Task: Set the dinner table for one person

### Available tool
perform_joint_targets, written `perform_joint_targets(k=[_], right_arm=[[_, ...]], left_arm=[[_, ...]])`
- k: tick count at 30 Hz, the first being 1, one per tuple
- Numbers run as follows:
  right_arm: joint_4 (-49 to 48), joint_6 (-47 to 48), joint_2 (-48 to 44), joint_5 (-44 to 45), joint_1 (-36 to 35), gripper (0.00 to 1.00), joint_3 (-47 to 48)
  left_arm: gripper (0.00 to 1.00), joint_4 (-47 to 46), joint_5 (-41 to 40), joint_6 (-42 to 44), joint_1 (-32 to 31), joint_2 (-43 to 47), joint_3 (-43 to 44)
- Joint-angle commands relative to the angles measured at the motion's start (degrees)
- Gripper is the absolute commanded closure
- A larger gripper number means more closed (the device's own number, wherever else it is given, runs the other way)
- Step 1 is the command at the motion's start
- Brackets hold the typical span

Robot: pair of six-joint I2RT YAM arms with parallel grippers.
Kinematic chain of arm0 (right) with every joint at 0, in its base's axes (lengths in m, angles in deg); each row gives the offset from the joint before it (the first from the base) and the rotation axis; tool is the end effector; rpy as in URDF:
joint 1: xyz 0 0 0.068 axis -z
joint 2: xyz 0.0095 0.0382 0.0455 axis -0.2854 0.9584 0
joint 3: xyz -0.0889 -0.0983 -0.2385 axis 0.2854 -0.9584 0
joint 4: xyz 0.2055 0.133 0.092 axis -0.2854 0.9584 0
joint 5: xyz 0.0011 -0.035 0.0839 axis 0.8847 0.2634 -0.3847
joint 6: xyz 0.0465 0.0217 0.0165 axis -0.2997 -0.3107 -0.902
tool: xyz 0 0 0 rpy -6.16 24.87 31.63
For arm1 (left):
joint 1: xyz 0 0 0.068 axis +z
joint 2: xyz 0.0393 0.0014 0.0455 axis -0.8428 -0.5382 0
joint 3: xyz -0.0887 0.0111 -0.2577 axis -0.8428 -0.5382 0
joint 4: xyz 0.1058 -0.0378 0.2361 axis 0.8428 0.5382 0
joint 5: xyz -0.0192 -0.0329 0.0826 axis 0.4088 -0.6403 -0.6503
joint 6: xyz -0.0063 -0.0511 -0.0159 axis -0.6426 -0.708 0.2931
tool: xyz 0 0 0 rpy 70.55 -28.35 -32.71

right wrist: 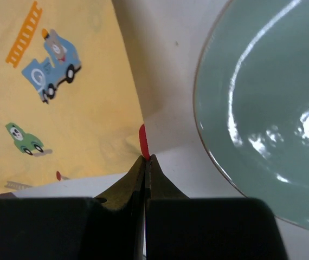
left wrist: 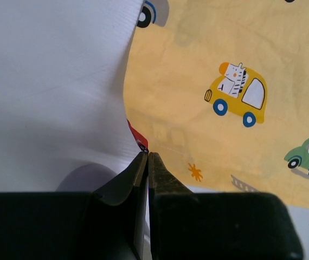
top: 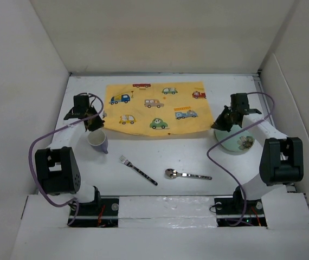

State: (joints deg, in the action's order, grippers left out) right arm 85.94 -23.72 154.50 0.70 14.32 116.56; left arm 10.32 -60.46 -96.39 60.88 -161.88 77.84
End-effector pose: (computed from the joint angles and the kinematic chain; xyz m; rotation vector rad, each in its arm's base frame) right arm 0.3209 0.0198 0.2149 0.7185 2.5127 0.5167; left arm 0.3153 0.0147 0.2351 -0.4999 2.3164 -0.3129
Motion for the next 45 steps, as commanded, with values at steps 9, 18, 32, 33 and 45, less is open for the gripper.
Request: perform_joint_targets(k=[9,18,32,33,45], right_arm=[[0.2,2.3,-6.4,2.5,-0.6,1.00,-10.3],[1.0,1.5,-2.9,2.9,-1.7,0.89,-6.1],[5.4,-11.5,-25.5,13.3,8.6,1.00,-10.7],[5.4,-11.5,-25.6,13.3,8.6,1.00,-12.2],[1.9,-19.7,-26.6,8.1,26.9,0.46,-25.1]], left_arm=[[1.00,4.7,-1.4,2.2,0.1,5.8,-3.1],[0.80,6.5,-0.6,2.4,0.1,7.7,-3.6],[0.74,8.0,4.0,0.0,-2.5,14.5,11.6],[0.86,8.0,4.0,-0.2,-2.5,15.1,12.0],[0.71,0.8,23.3,-5.6,-6.2,23.4,1.5]])
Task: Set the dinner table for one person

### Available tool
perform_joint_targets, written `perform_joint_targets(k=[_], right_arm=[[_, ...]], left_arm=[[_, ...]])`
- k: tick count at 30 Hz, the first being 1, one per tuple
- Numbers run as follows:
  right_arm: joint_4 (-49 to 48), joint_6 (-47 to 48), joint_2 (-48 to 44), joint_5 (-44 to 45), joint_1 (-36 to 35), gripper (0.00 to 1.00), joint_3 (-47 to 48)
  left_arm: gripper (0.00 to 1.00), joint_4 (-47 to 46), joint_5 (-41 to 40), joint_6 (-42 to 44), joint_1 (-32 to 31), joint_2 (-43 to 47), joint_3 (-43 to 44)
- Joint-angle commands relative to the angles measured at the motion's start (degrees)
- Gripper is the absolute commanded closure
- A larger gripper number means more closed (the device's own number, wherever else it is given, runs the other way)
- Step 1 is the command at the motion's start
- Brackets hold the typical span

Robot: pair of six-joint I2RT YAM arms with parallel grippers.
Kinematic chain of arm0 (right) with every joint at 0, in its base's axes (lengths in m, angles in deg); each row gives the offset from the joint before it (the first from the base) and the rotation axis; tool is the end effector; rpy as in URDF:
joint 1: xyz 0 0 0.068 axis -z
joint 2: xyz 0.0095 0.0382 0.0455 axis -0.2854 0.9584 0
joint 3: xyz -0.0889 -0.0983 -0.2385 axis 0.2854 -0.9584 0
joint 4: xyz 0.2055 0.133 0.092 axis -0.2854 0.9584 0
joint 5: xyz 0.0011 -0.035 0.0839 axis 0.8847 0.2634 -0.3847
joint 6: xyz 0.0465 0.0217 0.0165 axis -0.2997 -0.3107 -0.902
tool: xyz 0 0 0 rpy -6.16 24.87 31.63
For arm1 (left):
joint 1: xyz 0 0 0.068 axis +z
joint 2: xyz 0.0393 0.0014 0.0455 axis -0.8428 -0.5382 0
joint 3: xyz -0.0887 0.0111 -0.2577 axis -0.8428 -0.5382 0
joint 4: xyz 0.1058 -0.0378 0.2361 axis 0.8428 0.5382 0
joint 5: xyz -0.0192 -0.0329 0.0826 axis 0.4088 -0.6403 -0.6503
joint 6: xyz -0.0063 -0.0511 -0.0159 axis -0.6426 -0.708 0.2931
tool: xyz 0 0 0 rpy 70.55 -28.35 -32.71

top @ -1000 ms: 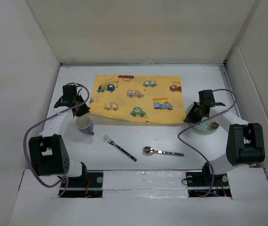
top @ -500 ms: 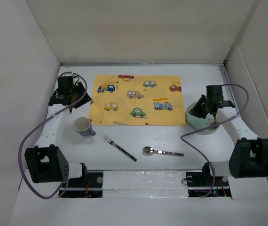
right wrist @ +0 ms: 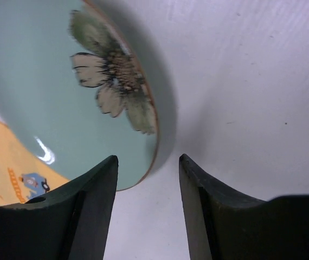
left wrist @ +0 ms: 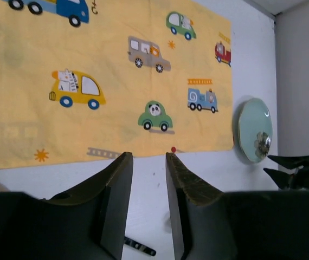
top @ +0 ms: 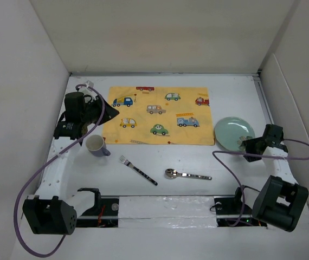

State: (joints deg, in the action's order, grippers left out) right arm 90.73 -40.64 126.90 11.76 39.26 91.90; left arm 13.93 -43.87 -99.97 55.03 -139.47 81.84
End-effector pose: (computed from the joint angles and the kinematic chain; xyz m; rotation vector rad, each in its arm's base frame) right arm 0.1846 -0.0768 0.1946 1.6237 2.0367 0.2136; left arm 0.2409 -0.0243 0.3577 -0.1573 1.9904 -0.7380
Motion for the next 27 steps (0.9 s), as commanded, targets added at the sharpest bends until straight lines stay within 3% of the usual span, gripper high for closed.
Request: perform_joint_targets(k=[1,7,11,14,15,22,24,27], right_arm=[[-3.9,-3.2,2.7,-4.1,1.9,0.45,-1.1],[-11.3,-7.5,9.3,-8.8,4.2,0.47,-3.3],[-14.8,-9.8,15.8,-9.3,4.8,0.55,-2.9],[-16.3,-11.0,17.5,-10.2,6.1,0.85,-2.9],[-16.3,-11.1,16.6,-10.3,6.2,1.00,-2.4],[-17.9,-9.3,-0.1,-11.6,4.3,1.00,8.4],[-17.2,-6.6,1.3,-13.6,-1.0,1.00,14.3],[-25.1,-7.1,4.7,-23.3,-8.8,1.00,19.5]], left_arm=[[0.70,-3.0,6.7,-2.1,-0.4,1.2,-2.7],[0.70,-3.0,6.8,-1.9,-1.9,1.2,-3.8],[0.72,-3.2,6.4,-1.8,-1.9,0.7,-3.6],[0.74,-3.2,6.1,-1.8,-1.9,0.0,-3.1],[0.74,-3.2,6.0,-1.6,-1.9,-0.1,-2.6],[0.74,-2.7,4.1,-0.4,-1.9,-1.1,-1.4],[0.74,-2.0,3.6,0.2,-1.9,-2.0,0.1],[0.74,0.3,2.1,1.5,-1.9,-3.9,3.2]])
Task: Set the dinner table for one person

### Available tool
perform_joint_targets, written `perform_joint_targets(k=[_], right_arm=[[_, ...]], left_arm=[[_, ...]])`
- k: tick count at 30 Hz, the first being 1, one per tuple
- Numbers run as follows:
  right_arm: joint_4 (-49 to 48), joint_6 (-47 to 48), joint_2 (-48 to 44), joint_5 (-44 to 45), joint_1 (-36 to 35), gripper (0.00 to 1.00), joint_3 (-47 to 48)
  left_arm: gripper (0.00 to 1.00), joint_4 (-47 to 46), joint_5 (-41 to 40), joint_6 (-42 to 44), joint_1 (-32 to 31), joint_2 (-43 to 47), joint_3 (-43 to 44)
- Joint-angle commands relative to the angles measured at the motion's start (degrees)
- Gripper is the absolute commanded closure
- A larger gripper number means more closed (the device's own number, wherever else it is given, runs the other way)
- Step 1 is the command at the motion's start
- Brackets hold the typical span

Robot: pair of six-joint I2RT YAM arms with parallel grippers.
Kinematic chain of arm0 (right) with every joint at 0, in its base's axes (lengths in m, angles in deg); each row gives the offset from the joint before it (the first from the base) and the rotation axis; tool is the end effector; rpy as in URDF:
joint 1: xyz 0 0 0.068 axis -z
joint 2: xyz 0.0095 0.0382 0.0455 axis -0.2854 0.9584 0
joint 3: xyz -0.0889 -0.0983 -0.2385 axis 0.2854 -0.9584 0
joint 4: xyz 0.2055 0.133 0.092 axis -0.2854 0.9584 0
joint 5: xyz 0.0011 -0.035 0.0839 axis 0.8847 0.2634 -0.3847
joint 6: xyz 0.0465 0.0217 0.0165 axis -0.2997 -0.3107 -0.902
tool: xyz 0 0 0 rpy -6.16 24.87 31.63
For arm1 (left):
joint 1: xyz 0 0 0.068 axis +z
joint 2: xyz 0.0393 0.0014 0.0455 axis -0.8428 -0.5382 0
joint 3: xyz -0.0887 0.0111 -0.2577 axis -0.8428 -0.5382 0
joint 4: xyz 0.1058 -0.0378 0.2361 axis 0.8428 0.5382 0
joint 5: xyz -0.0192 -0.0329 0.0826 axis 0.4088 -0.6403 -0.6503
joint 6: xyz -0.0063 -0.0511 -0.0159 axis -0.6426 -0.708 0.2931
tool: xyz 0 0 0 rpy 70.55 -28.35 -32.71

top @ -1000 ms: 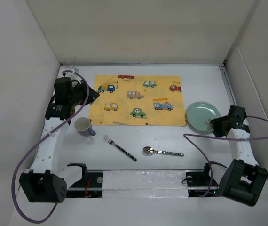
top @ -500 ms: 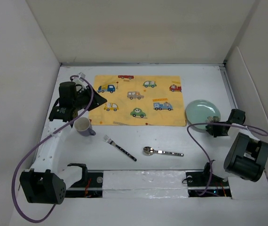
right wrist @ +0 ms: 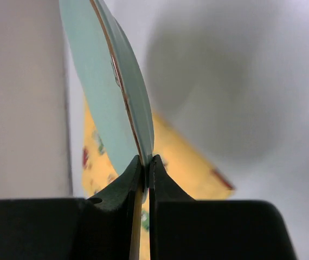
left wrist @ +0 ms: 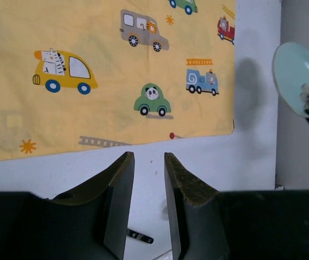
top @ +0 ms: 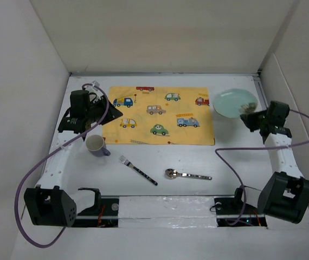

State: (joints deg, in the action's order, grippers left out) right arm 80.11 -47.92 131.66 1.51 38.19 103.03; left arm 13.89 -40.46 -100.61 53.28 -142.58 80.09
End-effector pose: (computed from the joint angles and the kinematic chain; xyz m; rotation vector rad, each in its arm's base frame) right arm 0.2341 -0.0856 0.2529 1.4860 1.8153 0.5714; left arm 0.2516 -0.0344 0.3352 -0.1303 2.0828 -0.8242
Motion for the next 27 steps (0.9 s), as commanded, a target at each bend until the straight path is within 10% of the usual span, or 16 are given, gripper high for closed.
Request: perform_joint_targets(k=[1,11,27], right_arm=[[-16.5,0.0,1.0,-15.8,-10.2,1.00,9.4],[-19.8,3.1,28.5,-22.0,-35.1,1.00,28.2],[-18.5,3.8,48.9,-20.3,-41.7,1.00,38.1]], left_arm=[[0.74,1.4,-2.1,2.3,-0.1,-1.1,5.8],[0.73,4.0,-3.8,0.2,-0.1,-1.1,12.2],[0.71,10.2,-10.6,1.5,-0.1,3.0,12.6]])
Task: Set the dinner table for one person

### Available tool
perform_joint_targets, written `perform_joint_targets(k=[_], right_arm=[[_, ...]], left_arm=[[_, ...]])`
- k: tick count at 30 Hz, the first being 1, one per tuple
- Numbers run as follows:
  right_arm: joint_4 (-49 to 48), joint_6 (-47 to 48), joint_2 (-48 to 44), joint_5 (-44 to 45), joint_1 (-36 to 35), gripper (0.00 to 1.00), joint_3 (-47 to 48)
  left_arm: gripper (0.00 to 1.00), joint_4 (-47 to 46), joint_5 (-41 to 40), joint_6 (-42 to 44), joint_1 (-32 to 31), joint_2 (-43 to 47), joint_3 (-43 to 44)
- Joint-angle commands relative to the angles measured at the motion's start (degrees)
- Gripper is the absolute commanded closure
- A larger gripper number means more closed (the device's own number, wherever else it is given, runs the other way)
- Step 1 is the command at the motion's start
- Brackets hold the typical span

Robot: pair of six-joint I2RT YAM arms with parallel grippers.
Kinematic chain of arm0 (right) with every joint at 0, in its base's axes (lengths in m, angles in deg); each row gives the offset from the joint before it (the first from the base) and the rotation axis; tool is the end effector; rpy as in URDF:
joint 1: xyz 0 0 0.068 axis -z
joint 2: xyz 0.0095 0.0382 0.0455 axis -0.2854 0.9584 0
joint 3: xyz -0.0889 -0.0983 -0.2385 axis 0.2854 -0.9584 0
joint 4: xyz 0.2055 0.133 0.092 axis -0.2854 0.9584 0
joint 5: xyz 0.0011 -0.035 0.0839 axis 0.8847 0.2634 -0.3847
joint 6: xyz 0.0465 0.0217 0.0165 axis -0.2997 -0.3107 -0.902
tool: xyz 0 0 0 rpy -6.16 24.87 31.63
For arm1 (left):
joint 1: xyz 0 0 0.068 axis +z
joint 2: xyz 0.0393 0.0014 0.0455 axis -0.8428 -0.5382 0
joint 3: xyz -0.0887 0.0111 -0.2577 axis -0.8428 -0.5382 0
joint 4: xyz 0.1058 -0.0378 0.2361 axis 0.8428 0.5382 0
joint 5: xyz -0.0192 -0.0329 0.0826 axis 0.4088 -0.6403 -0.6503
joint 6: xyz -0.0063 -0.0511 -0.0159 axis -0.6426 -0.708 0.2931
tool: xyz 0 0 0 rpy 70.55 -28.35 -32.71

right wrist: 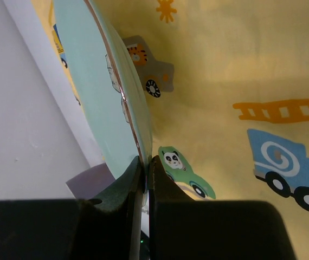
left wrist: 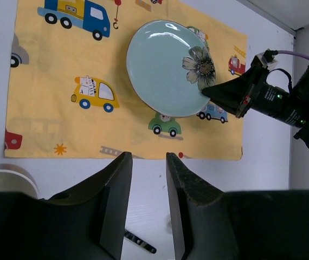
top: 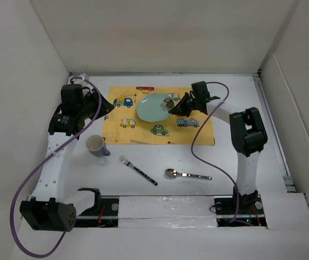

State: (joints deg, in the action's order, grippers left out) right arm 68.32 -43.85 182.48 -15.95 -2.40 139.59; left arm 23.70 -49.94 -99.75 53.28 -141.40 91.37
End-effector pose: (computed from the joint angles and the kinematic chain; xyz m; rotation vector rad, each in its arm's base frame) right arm 0.4240 0.1636 0.1814 0.5900 2.4966 1.1772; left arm 0.2389 -0.0280 0.3897 -0.2072 2.0232 -0.6500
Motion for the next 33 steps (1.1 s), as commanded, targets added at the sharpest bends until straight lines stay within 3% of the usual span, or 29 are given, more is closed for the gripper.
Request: perform_joint_targets(k=[1,5,7,8,11,15,17,20,22,23,24,28,30,31,32,33], right_arm=[[-6.2,0.1,-1.4,-3.1,-1.1,1.00,1.3],[-3.4,1.7,0.1,-1.3,-2.3,0.98,0.3],[-2.7,1.8,0.7,-0.7,-2.3,0.85,-0.4],[-2.7,1.8,0.7,-0.8,-2.3,0.70,-0.7],[-1.2,3.0,-0.3,0.7,-2.3,0.49,-0.7],[8.8,6.5,-2.0,3.6,-1.8,0.33,2.6],[12.5,9.8,-4.4,6.8,-1.8,0.31,3.7],[17.9,13.8,-9.8,11.4,-1.2,0.31,1.5],[20.2,17.0,-13.1,13.3,-0.6,0.43,-0.4],[20.2,18.0,-16.6,13.3,-0.6,0.71,-1.6],[18.5,20.5,-20.2,10.6,-1.1,1.00,-5.4],[11.3,20.9,-24.6,4.9,-7.1,1.00,-9.7],[4.7,20.5,-24.6,4.8,-15.1,1.00,-10.5],[2.7,20.1,-24.1,5.6,-18.1,1.00,-10.5],[-0.8,19.9,-23.2,6.3,-23.7,0.95,-10.0],[-2.3,19.9,-21.2,7.5,-26.2,0.84,-9.4]], left_arm=[[0.71,0.3,-1.3,0.6,-0.1,1.8,1.3],[0.71,0.5,-1.5,0.8,-0.1,1.8,1.5],[0.70,0.7,-1.2,1.2,-0.1,1.6,2.1],[0.69,0.8,-0.9,1.3,-0.1,1.1,2.7],[0.65,0.8,0.0,1.8,-0.1,0.4,4.4],[0.60,0.1,0.7,2.8,-0.1,0.2,6.3],[0.59,1.0,0.0,4.1,-0.1,-0.4,8.6],[0.62,1.7,-0.7,5.3,-0.1,-0.4,10.7],[0.68,1.7,-0.8,6.2,-0.1,-0.3,11.3],[0.92,1.7,-0.6,6.5,-0.1,-0.1,11.7],[1.00,1.2,-0.1,6.9,-0.1,0.4,11.9],[1.00,1.0,-0.7,6.0,-0.1,1.9,12.2],[0.99,1.2,-0.8,5.6,-0.1,2.2,12.3],[0.93,1.0,-0.7,4.4,-0.1,2.4,12.2],[0.80,0.6,0.4,4.0,-0.1,2.4,11.5],[0.75,-0.2,2.6,3.7,-0.1,2.3,11.2]])
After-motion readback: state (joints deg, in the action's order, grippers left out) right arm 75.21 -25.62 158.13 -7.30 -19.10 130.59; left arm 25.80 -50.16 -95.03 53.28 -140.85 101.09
